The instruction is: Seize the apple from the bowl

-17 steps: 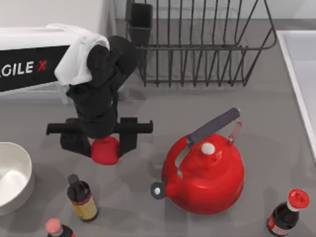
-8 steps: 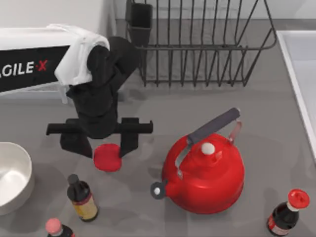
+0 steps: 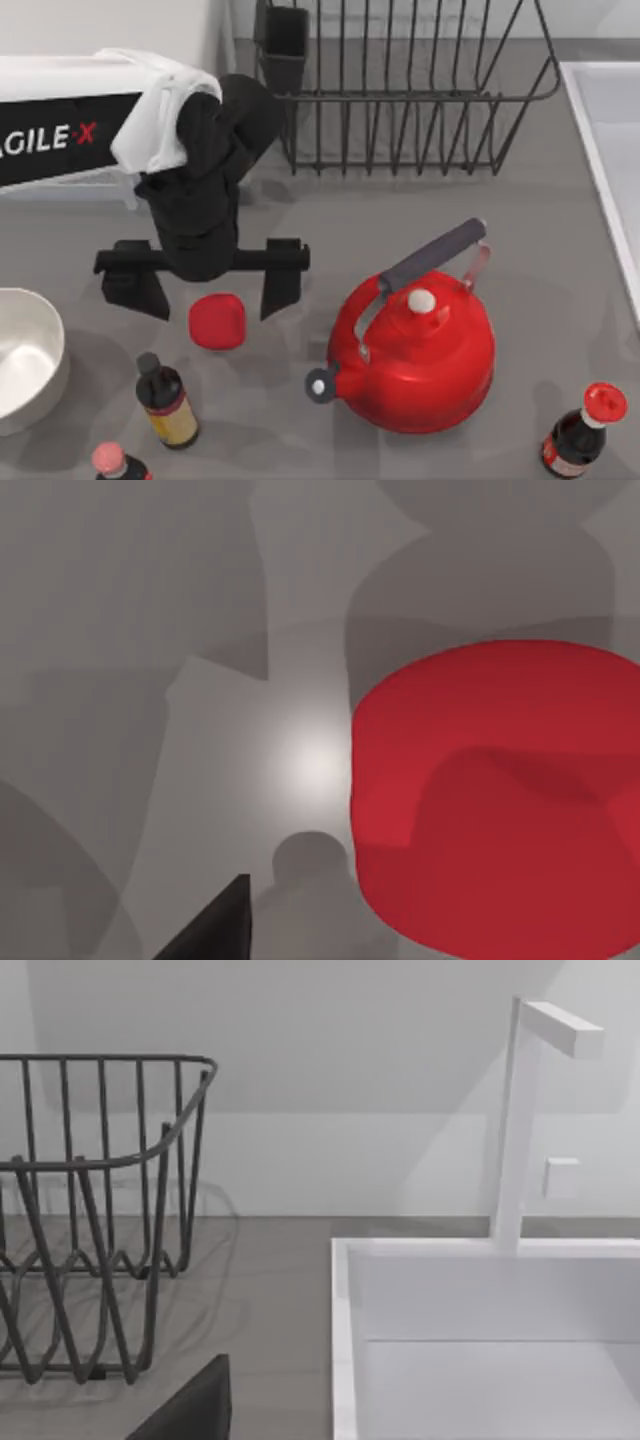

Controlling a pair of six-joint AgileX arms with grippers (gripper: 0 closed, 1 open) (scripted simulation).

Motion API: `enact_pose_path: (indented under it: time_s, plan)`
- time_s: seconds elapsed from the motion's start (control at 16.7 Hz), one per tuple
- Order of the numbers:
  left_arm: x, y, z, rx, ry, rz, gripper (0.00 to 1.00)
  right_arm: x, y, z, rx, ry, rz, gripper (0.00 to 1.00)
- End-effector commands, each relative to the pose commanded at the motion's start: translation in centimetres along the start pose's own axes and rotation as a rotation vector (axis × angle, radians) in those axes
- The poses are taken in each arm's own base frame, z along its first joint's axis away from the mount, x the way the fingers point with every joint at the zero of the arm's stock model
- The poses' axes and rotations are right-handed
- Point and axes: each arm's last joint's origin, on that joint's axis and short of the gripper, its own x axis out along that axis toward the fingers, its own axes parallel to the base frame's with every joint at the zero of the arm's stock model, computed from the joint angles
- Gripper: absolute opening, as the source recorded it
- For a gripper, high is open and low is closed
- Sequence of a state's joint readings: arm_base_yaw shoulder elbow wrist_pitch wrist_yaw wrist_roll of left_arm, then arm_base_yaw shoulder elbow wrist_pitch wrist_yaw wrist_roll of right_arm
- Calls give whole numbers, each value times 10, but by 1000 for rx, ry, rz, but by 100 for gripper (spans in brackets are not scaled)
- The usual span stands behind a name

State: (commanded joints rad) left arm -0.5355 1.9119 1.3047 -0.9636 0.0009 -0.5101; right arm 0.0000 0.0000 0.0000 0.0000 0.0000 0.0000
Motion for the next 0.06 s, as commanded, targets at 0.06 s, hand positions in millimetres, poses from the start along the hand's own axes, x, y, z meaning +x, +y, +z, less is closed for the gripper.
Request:
enact_pose_path:
  time_s: [0.06]
  plan:
    - [0,0,0,0,0,0,100,0,0,0,0,0,0,100]
